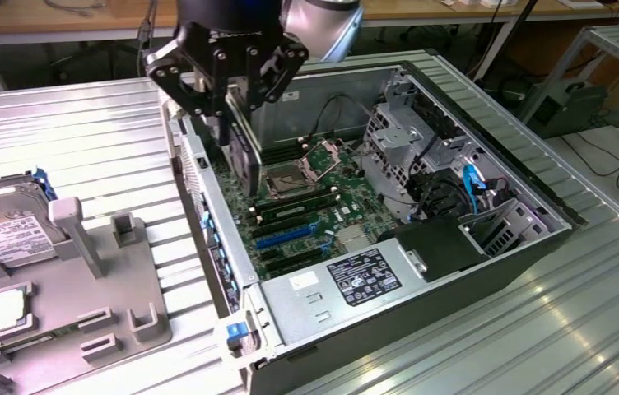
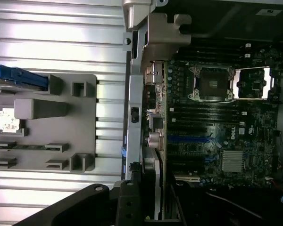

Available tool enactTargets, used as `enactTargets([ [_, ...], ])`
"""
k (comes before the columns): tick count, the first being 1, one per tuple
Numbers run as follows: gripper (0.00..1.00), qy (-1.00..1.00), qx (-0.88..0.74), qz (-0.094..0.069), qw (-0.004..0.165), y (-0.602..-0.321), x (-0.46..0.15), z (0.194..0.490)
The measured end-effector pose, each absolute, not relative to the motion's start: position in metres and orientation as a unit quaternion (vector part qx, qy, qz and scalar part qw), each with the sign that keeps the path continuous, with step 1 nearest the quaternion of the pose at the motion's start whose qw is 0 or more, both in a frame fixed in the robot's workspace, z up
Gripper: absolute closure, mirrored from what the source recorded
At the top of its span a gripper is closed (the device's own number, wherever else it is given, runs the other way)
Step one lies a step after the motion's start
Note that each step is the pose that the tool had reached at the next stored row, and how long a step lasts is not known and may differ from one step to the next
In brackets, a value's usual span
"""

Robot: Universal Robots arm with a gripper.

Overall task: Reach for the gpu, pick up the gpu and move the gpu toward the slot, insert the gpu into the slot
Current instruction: 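Pick up the gpu and move the gpu toward the slot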

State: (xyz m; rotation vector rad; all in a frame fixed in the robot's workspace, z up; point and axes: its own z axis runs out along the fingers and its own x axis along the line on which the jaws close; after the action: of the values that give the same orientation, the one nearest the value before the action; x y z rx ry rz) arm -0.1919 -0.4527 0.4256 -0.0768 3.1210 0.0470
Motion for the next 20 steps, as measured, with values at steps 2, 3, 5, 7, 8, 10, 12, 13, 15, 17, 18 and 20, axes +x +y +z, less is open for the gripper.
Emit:
enactTargets([
  [2, 0.72, 1.0, -0.024, 0.015, 0.01, -0.453, -0.183, 0.426],
  [3, 0.72, 1.0, -0.025, 0.015, 0.01, -0.453, -0.178, 0.426],
  [5, 0.72, 1.0, -0.025, 0.015, 0.01, -0.453, -0.169, 0.426],
  [7, 0.72, 1.0, -0.025, 0.015, 0.01, -0.453, -0.16, 0.426],
  [8, 0.72, 1.0, -0.025, 0.015, 0.01, -0.453, -0.155, 0.426],
  [10, 0.72, 1.0, -0.025, 0.015, 0.01, -0.453, -0.141, 0.426],
  [12, 0.72, 1.0, -0.024, 0.015, 0.01, -0.453, -0.129, 0.426],
  [13, 0.72, 1.0, -0.025, 0.015, 0.01, -0.453, -0.124, 0.426],
  [15, 0.72, 1.0, -0.024, 0.015, 0.01, -0.453, -0.115, 0.426],
  [17, 0.72, 1.0, -0.025, 0.015, 0.01, -0.453, -0.106, 0.426],
  [18, 0.72, 1.0, -0.024, 0.015, 0.01, -0.453, -0.102, 0.426],
  [20, 0.72, 1.0, -0.024, 0.015, 0.01, -0.453, -0.093, 0.426],
])
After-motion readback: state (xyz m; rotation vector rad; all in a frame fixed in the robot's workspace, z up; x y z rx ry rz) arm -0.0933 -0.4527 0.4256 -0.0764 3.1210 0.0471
